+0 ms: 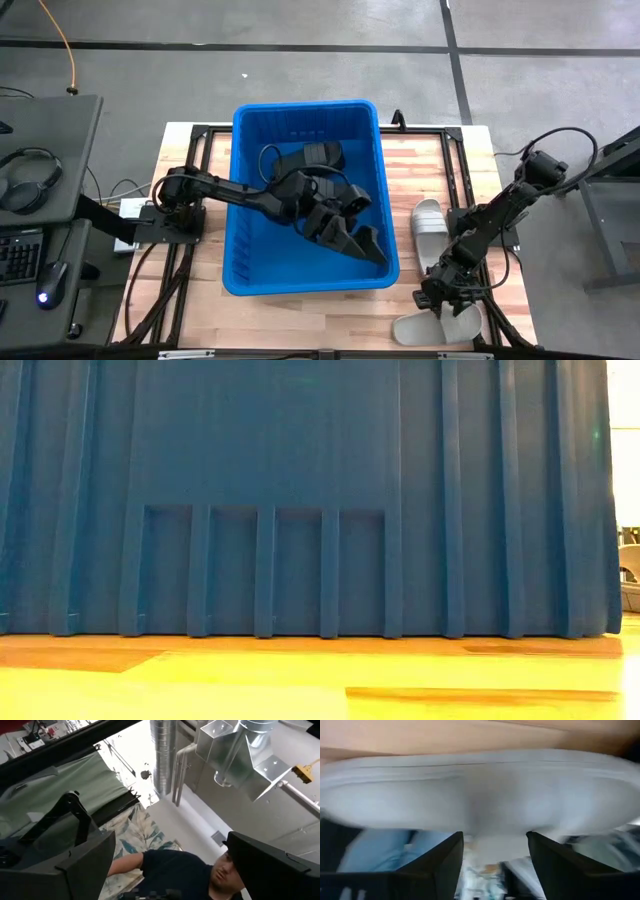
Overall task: Pick and place slides into bin
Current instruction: Put the gray slide into the blue container
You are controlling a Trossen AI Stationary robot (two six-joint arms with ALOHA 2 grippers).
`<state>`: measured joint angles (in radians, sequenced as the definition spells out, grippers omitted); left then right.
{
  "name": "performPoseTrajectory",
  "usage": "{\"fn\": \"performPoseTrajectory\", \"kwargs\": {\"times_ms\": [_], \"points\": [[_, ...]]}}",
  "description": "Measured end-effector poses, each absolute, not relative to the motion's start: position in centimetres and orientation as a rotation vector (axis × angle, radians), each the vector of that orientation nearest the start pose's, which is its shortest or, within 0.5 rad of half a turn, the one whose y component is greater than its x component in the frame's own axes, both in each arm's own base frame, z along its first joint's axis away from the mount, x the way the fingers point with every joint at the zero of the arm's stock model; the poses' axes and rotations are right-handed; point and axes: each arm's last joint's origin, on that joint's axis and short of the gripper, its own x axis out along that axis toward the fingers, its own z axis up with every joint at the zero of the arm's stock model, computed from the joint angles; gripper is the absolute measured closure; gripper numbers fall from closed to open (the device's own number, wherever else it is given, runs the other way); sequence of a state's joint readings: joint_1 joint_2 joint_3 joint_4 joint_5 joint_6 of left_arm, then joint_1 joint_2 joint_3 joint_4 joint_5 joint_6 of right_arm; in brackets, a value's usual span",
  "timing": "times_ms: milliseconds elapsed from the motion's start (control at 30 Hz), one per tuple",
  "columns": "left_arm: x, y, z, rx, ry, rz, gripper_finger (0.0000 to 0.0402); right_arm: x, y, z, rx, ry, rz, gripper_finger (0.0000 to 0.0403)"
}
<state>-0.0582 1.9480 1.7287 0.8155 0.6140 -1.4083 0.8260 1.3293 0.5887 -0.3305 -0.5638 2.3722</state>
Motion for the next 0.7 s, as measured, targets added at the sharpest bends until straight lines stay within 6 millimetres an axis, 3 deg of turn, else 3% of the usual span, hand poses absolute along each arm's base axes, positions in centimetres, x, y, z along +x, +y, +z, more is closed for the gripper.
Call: {"fn": "performPoseTrajectory", "kwargs": {"times_ms": [333, 533, 700], "points": [[44.27, -4.33, 40.57, -1.113, -0.026, -0.944, 0.003, 13.91, 17.16, 15.67, 1.564, 1.828, -0.757, 0.0202], [44.27, -4.3, 40.57, -1.112, -0.025, -0.944, 0.003, 14.51, 17.66, 15.86, 1.666, 1.661, -0.725, 0.0199], [44.27, -4.3, 40.57, -1.112, -0.025, -0.944, 0.003, 14.26, 17.94, 15.39, 1.63, 1.726, -0.752, 0.0199]]}}
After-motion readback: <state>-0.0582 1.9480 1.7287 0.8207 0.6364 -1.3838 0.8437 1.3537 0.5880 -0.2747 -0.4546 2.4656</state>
